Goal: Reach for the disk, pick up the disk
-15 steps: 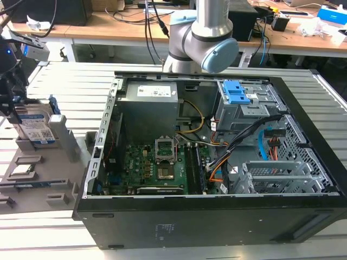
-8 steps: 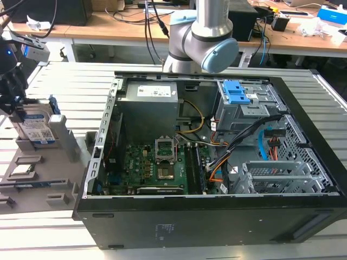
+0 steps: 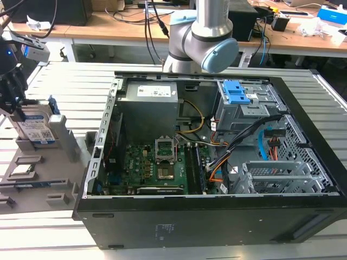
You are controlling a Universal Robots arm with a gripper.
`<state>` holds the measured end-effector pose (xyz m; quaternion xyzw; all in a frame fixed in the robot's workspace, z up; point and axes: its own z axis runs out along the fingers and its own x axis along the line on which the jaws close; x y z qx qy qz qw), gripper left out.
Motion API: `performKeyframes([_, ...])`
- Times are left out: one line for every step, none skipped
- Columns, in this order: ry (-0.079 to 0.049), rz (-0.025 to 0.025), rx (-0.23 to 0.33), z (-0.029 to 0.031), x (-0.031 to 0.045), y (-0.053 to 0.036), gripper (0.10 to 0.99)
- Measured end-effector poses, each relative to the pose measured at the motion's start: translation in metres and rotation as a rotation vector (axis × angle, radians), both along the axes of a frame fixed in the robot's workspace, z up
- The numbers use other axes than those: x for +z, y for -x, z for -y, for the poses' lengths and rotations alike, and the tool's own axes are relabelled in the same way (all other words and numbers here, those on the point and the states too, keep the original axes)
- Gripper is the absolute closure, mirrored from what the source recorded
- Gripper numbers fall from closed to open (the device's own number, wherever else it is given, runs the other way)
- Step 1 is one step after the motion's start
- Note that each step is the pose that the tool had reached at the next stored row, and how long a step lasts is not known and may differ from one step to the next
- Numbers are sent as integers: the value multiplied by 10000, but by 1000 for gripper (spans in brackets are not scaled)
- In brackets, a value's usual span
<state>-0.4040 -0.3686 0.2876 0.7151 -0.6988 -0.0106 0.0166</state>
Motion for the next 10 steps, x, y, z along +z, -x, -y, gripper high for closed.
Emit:
performKeyframes([0,0,0,0,-1,0,722])
performKeyframes([0,-1,0,0,-1,0,722])
performKeyframes([0,0,0,0,-2,0,722])
performKeyframes([0,0,0,0,-3,0,722])
performKeyframes([0,0,0,0,-4,0,722])
performKeyframes([0,0,0,0,-5,0,722])
performKeyframes([1,-1,0,0,-6,0,722])
performKeyframes([0,-1,1,0,-7,0,722])
performKeyframes([0,-1,0,0,-8,0,722])
performKeyframes([0,-1,0,0,-9,0,722])
